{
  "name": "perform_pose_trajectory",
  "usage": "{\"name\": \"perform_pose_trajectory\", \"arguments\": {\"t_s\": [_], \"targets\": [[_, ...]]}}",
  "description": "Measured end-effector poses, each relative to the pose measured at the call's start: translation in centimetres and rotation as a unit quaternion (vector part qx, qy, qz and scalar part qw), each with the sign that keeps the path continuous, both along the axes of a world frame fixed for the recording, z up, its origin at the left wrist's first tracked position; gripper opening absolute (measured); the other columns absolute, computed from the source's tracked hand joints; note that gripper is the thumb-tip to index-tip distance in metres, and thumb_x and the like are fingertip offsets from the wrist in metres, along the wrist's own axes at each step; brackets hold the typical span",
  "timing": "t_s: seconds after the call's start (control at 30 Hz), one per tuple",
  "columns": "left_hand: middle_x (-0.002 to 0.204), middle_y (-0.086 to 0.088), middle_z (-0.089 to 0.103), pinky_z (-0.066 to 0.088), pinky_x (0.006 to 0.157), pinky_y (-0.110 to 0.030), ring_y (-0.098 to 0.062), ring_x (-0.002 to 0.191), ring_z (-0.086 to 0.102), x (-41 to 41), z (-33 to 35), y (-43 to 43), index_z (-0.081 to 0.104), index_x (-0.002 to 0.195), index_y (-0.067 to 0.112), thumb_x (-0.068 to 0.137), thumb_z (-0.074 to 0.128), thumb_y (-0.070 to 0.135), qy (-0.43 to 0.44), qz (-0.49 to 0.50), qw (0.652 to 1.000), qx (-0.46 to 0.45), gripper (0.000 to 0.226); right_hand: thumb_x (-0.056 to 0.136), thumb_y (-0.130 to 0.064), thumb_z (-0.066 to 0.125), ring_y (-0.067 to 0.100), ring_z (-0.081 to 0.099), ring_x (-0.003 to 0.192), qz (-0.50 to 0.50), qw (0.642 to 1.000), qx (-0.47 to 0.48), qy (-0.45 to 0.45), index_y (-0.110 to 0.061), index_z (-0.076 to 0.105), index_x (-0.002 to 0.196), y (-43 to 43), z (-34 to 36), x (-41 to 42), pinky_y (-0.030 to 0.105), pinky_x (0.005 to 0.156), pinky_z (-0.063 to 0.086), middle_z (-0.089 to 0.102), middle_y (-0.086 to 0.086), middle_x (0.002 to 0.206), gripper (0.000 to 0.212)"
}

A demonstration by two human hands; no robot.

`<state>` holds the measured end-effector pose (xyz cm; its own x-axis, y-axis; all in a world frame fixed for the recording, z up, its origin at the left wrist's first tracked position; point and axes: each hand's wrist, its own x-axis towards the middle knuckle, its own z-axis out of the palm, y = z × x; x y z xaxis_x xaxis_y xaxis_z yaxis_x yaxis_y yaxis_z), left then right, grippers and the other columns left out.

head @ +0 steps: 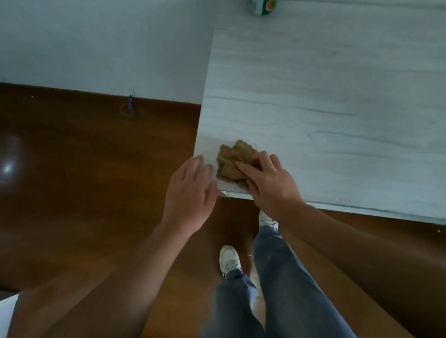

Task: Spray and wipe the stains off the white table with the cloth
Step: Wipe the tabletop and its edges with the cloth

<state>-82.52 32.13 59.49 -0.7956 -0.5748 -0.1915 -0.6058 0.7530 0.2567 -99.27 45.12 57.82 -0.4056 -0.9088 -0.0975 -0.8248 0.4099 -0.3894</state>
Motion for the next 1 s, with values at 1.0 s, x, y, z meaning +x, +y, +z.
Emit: {"name": "perform_pose_trajectory", "arguments": {"t_s": [1.0], "targets": [[0.16, -0.014, 0.038, 0.035, 0.123, -0.046, -0.03, 0.154, 0.029, -1.3, -3.6, 2.8, 0.048, 0.144, 0.01, 0.106, 0.041, 0.038, 0.044, 0.022, 0.996, -0.076, 0.048, 0.096, -0.025, 0.055, 0.032, 0.045, 0.119, -0.033, 0.999, -0.012, 0.013, -0.023, 0.055, 0.138, -8.5, 0.5, -9.0, 0.04, 0.077, 0.051, 0.045, 0.012, 0.134, 0.042]]}}
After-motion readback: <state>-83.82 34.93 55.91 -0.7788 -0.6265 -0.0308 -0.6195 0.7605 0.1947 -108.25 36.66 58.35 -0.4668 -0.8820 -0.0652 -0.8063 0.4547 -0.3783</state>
